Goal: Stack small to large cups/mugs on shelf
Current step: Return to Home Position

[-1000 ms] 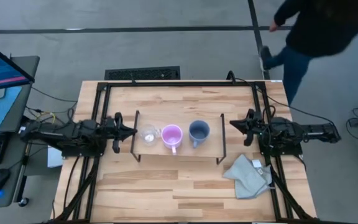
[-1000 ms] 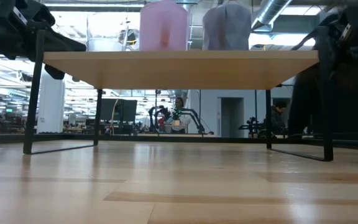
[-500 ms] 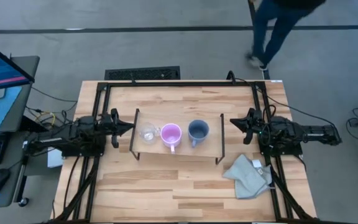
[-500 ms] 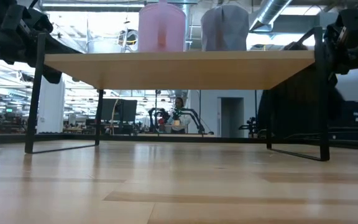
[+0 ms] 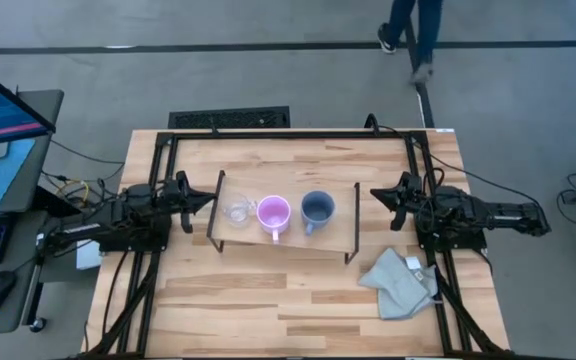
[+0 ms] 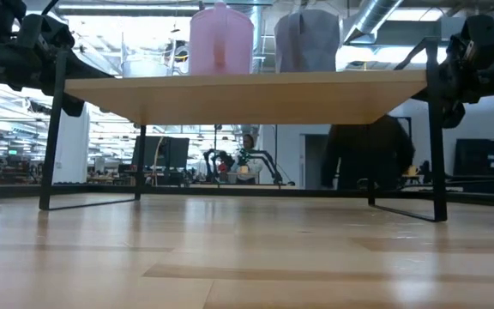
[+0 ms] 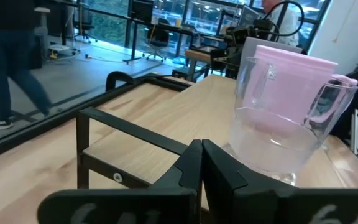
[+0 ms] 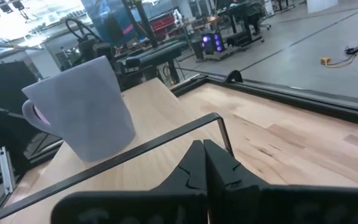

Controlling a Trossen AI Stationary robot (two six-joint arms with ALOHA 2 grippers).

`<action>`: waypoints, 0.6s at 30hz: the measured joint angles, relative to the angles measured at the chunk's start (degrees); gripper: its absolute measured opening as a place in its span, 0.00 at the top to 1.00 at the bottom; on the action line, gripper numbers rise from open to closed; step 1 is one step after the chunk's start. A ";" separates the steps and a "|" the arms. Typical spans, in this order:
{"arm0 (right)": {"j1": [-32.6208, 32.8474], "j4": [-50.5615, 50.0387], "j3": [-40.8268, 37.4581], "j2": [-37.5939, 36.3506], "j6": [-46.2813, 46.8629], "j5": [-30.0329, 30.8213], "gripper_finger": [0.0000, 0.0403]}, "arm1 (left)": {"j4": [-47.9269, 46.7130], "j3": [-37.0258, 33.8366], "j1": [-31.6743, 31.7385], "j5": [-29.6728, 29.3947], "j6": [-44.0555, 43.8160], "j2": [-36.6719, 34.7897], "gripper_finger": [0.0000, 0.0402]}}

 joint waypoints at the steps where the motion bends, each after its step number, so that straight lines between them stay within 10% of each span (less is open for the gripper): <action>1: -0.03 0.00 0.00 0.02 -0.02 0.00 0.99 | 0.00 -0.02 0.00 0.00 0.00 0.00 1.00; 18: -0.04 0.00 0.00 0.02 0.01 0.02 0.89 | 0.50 -0.09 0.00 -0.04 -0.42 0.07 1.00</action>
